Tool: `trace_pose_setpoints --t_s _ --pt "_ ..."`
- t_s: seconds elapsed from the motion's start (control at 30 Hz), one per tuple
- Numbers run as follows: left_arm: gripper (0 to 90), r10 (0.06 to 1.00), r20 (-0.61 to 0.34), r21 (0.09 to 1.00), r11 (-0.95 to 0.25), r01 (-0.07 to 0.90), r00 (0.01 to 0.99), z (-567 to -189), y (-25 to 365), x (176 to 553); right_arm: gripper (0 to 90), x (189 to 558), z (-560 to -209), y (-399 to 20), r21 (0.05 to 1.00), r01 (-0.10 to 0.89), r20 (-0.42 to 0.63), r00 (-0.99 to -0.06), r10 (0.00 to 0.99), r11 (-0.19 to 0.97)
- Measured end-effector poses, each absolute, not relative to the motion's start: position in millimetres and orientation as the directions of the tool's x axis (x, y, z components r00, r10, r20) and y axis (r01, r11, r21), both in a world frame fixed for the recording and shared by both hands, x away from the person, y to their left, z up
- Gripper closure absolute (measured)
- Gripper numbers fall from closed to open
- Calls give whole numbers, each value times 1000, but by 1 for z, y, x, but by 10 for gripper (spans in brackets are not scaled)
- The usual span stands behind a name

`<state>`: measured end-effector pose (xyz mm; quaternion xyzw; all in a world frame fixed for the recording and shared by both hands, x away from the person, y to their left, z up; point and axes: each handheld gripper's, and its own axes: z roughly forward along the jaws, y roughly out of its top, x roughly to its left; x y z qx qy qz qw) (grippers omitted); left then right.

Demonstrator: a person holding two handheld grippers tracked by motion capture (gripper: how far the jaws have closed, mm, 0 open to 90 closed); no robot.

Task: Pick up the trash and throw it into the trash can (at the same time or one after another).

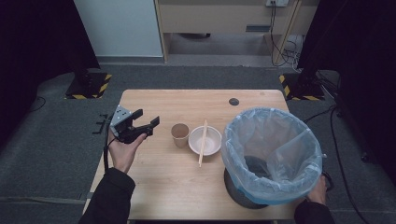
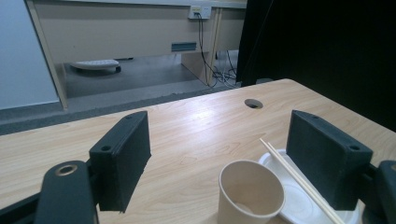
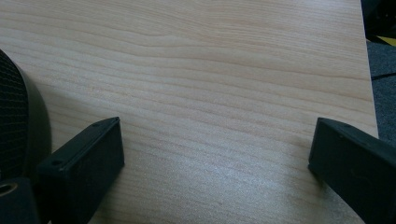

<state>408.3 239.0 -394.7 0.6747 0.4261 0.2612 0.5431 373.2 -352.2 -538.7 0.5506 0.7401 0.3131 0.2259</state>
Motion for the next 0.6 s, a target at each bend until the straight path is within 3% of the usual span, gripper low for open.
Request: trace_pose_setpoints --t_s 0.6 --pt "219 853 -100 925 -110 365 512 -429 201 443 34 373 -539 -352 712 673 10 -292 956 198"
